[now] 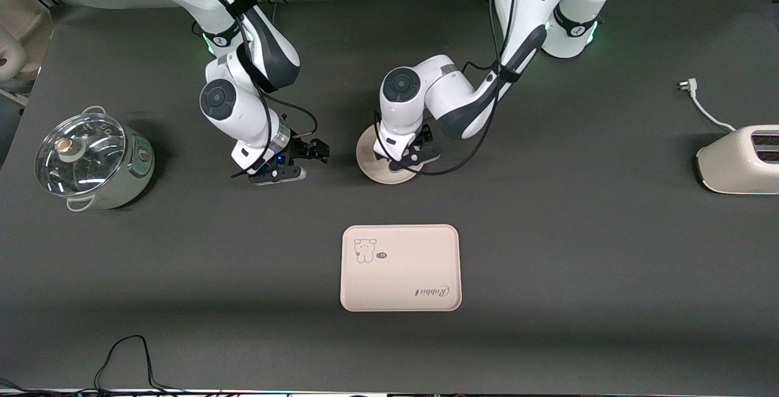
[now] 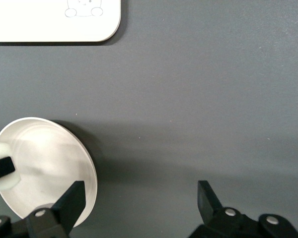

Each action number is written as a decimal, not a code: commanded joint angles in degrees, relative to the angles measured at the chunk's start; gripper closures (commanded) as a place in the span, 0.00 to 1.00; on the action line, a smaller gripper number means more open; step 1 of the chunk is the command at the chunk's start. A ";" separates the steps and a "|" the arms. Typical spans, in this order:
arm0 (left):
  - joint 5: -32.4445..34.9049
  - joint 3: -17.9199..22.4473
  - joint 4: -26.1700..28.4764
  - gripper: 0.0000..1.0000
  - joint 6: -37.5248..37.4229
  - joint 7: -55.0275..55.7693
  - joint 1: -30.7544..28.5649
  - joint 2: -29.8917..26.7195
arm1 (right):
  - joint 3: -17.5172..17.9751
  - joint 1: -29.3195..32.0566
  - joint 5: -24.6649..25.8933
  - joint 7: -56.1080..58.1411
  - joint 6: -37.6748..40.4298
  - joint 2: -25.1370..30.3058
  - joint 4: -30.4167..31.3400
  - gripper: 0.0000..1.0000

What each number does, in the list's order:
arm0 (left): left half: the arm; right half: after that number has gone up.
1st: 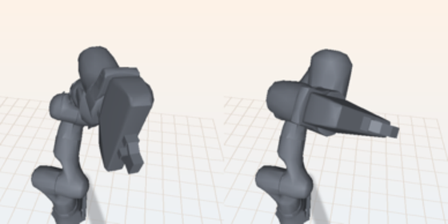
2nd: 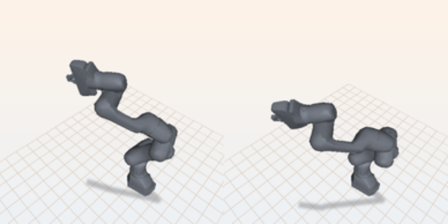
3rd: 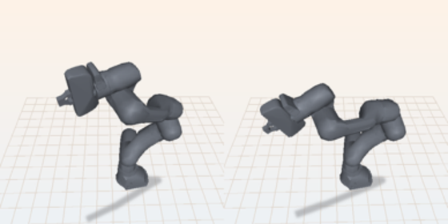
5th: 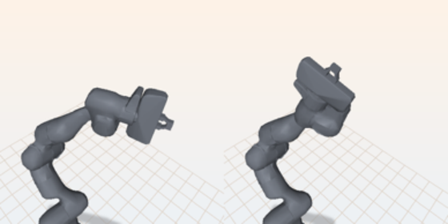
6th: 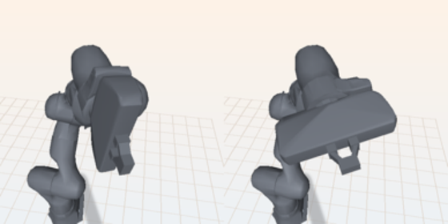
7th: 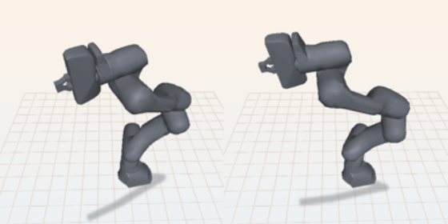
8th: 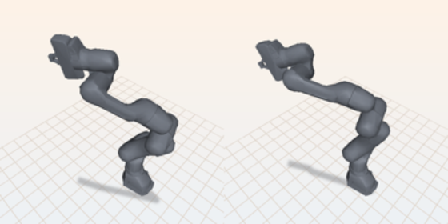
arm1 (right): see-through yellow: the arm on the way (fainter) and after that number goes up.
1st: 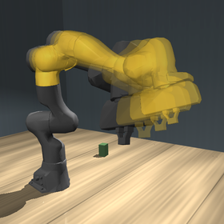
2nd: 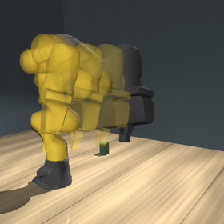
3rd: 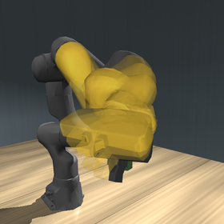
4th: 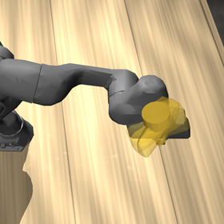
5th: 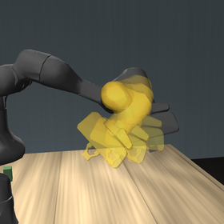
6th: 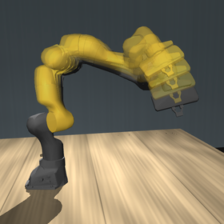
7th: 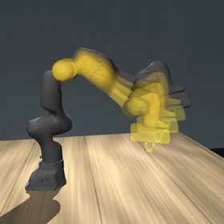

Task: Place bun in plate and plate on tray
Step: 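Lower the bun onto the plate while the right gripper approaches the plate, then open the left gripper and withdraw it to the table edge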

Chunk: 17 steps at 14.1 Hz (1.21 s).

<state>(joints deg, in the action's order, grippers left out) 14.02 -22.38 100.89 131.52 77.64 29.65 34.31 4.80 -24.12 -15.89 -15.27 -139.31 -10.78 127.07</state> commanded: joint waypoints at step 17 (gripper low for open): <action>1.36 1.46 -7.73 0.00 -25.70 -44.64 -31.64 -19.88 | 7.50 -2.15 -1.25 -1.51 -12.99 -8.63 -0.86 0.00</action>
<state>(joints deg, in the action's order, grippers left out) 15.47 -20.40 91.40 107.49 40.81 2.49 19.10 11.97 -24.43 -15.89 -15.51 -149.18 -16.69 126.90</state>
